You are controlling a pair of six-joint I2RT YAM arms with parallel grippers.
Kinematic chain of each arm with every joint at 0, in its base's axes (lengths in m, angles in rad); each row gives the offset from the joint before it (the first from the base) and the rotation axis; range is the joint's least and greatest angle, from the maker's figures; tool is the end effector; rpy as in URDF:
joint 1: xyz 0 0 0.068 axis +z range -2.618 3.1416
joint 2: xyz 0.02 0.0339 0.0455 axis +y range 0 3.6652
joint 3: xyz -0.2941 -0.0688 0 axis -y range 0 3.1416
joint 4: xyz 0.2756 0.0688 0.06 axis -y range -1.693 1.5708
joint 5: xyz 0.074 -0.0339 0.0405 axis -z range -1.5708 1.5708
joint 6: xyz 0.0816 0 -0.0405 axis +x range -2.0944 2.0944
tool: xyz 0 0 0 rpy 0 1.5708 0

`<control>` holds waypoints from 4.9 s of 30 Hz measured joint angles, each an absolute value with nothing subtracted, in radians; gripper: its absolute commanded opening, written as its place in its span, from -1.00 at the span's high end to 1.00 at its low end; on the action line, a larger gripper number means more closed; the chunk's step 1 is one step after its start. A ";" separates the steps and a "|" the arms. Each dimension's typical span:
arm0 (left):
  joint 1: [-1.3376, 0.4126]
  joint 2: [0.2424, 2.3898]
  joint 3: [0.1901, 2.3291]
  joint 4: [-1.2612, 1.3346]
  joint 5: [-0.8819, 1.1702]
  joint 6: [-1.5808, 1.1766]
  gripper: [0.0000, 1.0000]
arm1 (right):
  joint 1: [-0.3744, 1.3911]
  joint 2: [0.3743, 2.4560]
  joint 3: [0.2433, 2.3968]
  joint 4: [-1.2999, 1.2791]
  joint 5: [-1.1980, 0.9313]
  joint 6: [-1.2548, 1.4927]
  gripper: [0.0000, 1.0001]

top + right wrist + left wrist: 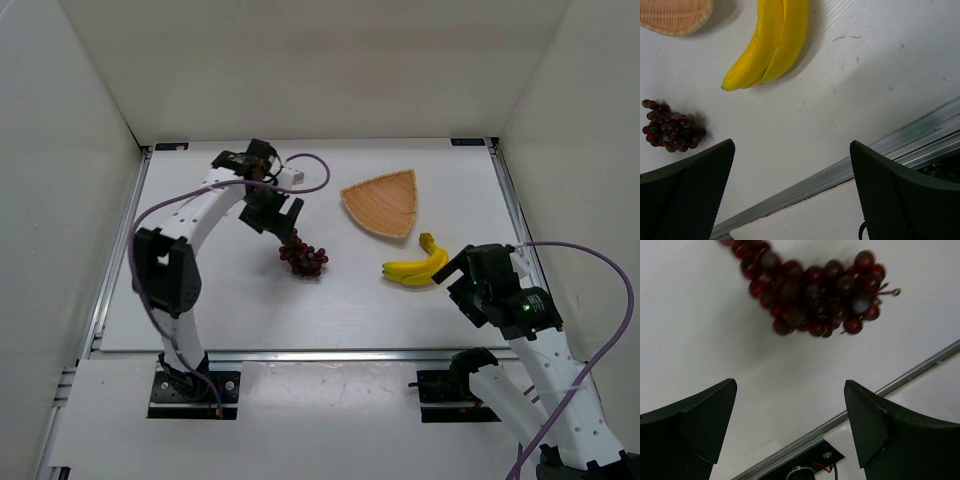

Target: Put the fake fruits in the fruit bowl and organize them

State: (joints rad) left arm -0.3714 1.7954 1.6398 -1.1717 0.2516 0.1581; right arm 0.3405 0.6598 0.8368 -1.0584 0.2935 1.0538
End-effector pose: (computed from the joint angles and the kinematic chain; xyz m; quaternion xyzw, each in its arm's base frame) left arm 0.3691 -0.1655 0.2683 0.2724 0.9465 -0.1367 0.1065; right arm 0.1447 0.0262 0.2840 0.3714 0.8552 0.1091 0.3446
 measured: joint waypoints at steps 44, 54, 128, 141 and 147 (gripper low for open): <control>-0.693 2.168 2.067 -1.052 -0.118 0.231 0.79 | 0.340 0.751 0.857 -1.067 0.448 1.039 -1.00; -0.749 2.376 2.497 -0.663 -0.134 0.254 0.79 | 0.338 0.841 0.859 -1.010 0.457 0.962 -1.00; 0.019 1.215 1.216 -0.812 -0.194 0.315 -1.00 | 0.276 2.071 1.854 -0.721 0.334 0.249 -0.45; 0.036 1.218 1.256 -0.868 -0.188 0.297 -1.00 | 0.276 1.985 1.855 -0.784 0.330 0.272 -1.00; 0.073 1.202 1.289 -0.869 -0.184 0.289 -1.00 | 0.262 1.553 1.752 -0.756 0.343 0.366 -1.00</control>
State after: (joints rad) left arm 0.0731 1.2022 1.2892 -0.8692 -0.1844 0.2890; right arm 0.2619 1.5532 1.7523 -0.7563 0.3428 0.3664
